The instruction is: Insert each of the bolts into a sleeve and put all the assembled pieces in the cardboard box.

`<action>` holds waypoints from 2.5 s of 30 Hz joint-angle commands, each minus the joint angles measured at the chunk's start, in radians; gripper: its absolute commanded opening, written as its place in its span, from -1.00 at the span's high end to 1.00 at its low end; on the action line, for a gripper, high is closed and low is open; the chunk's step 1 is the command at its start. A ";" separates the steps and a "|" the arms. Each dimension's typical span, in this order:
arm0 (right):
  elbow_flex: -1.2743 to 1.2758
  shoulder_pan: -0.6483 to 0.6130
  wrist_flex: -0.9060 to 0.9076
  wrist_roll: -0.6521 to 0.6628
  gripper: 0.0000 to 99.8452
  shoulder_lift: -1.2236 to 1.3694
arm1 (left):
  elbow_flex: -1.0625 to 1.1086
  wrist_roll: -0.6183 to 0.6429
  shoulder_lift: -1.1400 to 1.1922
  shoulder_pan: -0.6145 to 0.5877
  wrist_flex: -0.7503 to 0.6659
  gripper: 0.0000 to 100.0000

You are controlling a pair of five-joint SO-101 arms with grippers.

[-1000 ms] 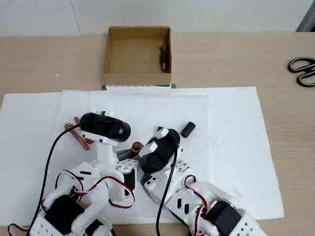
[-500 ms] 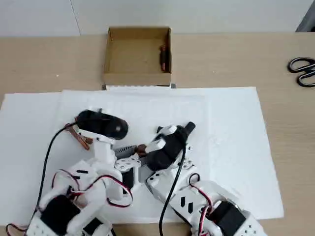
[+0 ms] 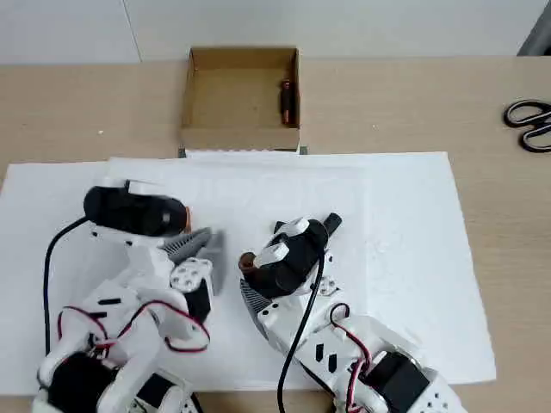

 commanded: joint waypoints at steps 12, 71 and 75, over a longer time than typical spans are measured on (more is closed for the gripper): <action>0.040 0.249 -0.007 0.091 0.99 -0.002 | 0.479 -0.115 0.000 -0.247 -0.353 0.99; -2.007 0.515 -0.716 0.275 0.91 2.502 | 0.757 -0.204 -0.002 -0.239 -0.609 0.99; -2.010 0.510 -0.674 0.278 0.66 2.500 | 0.757 -0.204 -0.002 -0.239 -0.609 0.99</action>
